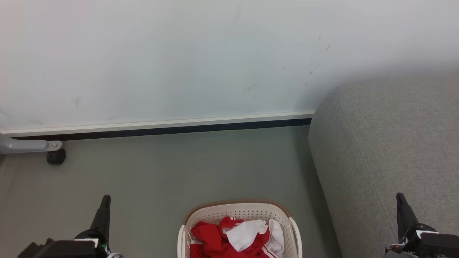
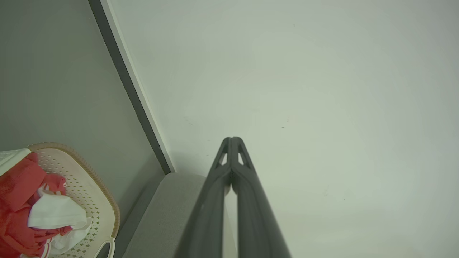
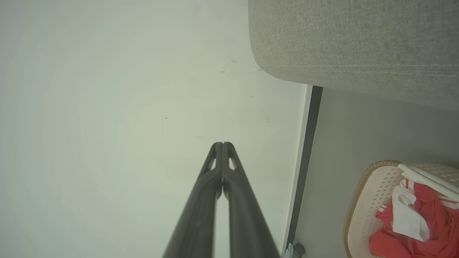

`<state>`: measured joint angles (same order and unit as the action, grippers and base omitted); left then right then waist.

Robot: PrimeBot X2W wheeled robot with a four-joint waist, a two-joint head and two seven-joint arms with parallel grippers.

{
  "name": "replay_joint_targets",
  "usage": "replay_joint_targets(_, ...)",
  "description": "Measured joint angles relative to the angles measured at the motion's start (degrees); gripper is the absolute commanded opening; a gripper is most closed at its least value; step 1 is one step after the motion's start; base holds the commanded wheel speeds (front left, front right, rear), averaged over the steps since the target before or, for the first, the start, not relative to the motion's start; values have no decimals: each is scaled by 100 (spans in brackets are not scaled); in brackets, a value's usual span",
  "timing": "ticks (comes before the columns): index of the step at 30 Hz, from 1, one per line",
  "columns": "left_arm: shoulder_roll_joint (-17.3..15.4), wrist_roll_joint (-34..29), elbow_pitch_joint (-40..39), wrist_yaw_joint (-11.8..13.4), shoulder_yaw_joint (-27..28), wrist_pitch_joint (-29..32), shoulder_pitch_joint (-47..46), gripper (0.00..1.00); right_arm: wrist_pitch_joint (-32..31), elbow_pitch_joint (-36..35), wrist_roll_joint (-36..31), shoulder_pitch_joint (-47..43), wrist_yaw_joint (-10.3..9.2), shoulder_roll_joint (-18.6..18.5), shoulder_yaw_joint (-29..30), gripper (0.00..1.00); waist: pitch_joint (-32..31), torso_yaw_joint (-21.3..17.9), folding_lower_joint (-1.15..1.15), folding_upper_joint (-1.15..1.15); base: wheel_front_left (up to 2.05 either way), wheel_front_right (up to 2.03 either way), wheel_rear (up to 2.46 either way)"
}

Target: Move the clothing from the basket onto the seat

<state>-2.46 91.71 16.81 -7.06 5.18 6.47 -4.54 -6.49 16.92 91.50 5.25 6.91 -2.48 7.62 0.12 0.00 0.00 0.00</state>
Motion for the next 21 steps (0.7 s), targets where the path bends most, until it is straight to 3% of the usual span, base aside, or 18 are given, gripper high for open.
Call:
replay_joint_targets(19, 0, 0, 5, 0, -1, 0, 1, 0, 0, 7, 0, -1, 0, 0, 0, 0, 0, 0, 0, 0, 0, 0, 0)
replay_joint_targets(20, 5, 0, 47, 3, -8, 0, 25, 100, 1, 52, -2, -19, -2, 10, -4, 100, 0, 0, 0, 0, 0, 0, 0)
replay_joint_targets(21, 19, 0, 107, 8, -13, 0, 67, 0, 1, 109, -2, -55, -10, 26, -9, 0, 0, 0, 0, 0, 0, 0, 0)
